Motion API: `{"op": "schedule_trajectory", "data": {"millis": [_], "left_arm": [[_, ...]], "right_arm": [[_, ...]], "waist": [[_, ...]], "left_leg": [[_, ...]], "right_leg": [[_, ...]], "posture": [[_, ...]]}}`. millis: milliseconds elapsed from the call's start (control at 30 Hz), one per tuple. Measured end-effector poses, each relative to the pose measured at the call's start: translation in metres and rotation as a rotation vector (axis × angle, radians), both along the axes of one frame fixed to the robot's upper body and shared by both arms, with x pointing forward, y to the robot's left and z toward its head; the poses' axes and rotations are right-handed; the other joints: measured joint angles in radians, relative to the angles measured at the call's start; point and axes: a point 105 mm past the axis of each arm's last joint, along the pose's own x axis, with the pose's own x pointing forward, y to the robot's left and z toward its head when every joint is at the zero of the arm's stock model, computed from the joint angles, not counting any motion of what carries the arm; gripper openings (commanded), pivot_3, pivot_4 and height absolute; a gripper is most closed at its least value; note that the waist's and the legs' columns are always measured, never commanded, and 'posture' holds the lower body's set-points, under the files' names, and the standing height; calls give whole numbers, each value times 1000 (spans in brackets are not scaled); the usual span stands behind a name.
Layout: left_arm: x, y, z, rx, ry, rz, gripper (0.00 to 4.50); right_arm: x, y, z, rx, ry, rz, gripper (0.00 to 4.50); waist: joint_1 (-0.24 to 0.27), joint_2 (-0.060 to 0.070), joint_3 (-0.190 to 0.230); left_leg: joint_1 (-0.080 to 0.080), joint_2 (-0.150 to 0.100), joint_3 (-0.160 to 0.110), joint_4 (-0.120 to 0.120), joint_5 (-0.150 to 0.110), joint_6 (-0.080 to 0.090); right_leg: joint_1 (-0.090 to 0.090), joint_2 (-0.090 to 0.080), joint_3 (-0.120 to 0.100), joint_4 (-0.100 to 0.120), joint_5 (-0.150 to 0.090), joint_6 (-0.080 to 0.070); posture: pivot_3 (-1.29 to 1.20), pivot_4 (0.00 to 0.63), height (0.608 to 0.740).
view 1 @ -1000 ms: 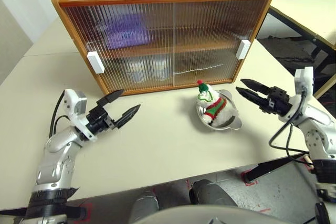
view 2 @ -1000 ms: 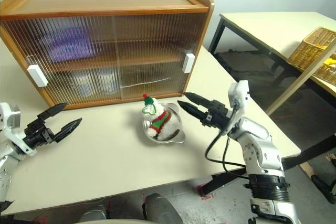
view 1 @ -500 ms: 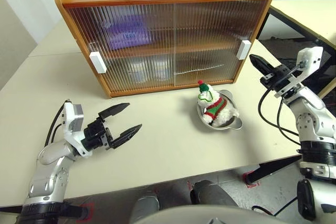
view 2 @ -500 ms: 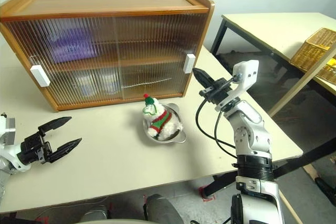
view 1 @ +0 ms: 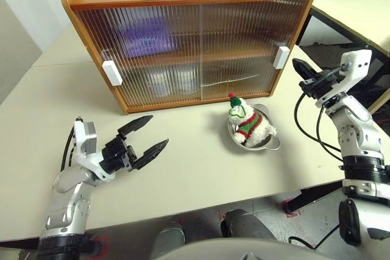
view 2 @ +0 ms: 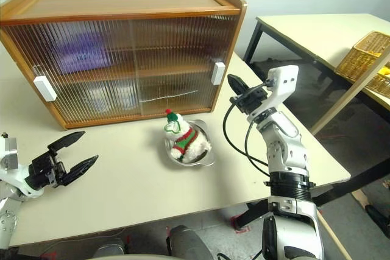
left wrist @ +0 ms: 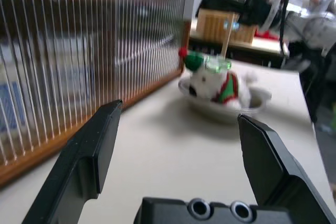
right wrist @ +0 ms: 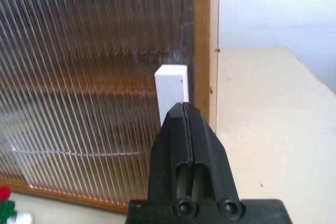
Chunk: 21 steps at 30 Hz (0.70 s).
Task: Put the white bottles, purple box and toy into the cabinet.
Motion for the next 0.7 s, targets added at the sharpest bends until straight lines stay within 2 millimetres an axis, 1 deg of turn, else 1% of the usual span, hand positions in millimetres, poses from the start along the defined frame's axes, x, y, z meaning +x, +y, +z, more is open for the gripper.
{"op": "schedule_trajectory", "data": {"millis": [67, 167, 367, 533, 700], "left_arm": [[-1, -2, 4, -43, -16, 1, 4500], [-2, -4, 9, -59, -32, -10, 4500], [-3, -4, 9, -61, -31, -9, 4500], [-3, -7, 13, -59, -43, -12, 4500], [-2, -8, 13, -56, -38, -9, 4500]], "right_arm": [[4, -1, -1, -1, 10, -10, 17], [10, -3, -4, -12, 29, -33, 17], [14, -4, -6, -24, 43, -47, 17], [18, 10, -5, -5, 45, -12, 17], [21, 33, -10, 17, 84, 55, 17]], "waist": [[3, 0, 0], [5, 1, 0], [13, 1, -1], [14, 1, -1], [15, 2, -1]], "left_leg": [[0, 0, 0, 0, 0, 0], [0, 0, 0, 0, 0, 0], [0, 0, 0, 0, 0, 1], [1, 0, 0, 1, 1, 1], [2, 1, 0, 0, 1, 2]], "right_leg": [[0, 0, 0, 0, 0, 0], [0, 0, 0, 0, 0, 1], [0, 0, 0, 0, 1, 1], [1, 1, 0, 0, 2, 2], [1, 1, 0, 0, 2, 1]], "posture": [[-139, 0, 740], [-136, 0, 740], [-130, 0, 740], [-129, 8, 740], [-126, 13, 740]]}}
